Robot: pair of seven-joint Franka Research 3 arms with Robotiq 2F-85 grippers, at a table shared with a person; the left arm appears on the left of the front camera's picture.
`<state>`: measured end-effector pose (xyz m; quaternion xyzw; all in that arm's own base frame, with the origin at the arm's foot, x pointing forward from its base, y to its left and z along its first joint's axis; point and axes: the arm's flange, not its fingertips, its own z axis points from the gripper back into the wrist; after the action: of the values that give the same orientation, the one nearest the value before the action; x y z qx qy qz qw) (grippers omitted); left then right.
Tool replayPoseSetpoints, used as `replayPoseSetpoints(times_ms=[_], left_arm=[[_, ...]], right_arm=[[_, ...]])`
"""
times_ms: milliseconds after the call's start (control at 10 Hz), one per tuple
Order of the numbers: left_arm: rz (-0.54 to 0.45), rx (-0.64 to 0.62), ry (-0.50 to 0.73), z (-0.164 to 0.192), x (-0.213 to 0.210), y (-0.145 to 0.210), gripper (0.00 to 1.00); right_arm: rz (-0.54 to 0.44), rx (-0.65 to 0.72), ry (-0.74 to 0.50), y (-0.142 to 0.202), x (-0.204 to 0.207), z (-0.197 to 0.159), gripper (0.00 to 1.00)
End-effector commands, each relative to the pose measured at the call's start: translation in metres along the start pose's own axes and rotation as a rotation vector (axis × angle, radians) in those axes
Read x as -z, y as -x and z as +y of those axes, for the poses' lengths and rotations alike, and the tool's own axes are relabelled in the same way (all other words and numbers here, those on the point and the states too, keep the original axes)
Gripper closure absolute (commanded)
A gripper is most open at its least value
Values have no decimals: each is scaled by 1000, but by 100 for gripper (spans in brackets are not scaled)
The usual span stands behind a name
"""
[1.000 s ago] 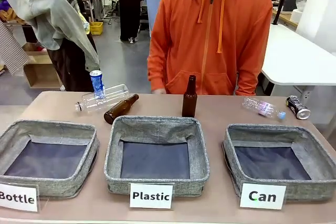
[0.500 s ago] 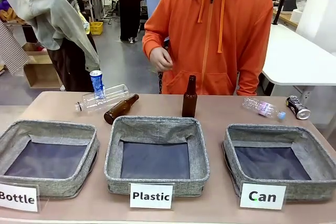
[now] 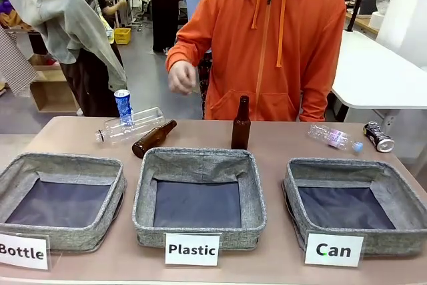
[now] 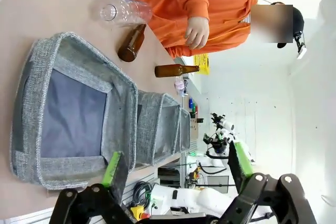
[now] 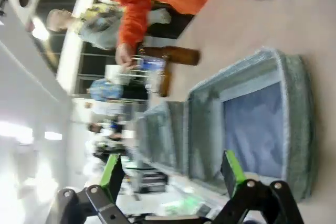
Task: Sort the can waste into the basket.
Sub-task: Pick up the can waste from the table and place it in the right Fabric basket.
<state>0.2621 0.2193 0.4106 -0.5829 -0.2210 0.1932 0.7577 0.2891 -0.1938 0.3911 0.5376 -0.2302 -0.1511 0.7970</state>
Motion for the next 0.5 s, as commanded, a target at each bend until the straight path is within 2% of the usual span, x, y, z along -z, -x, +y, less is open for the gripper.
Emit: replayPoseSetpoints(times_ms=[0, 100, 200, 400], left_arm=[[-5, 22, 24, 1, 0, -3, 0], [-5, 22, 24, 1, 0, -3, 0], [-5, 22, 24, 1, 0, -3, 0], [-5, 22, 24, 1, 0, -3, 0]], right_arm=[[6, -212, 378, -9, 19, 52, 0], [-45, -252, 644, -20, 28, 69, 0], [-72, -312, 839, -25, 37, 84, 0], [-132, -354, 1132, -32, 50, 98, 0]])
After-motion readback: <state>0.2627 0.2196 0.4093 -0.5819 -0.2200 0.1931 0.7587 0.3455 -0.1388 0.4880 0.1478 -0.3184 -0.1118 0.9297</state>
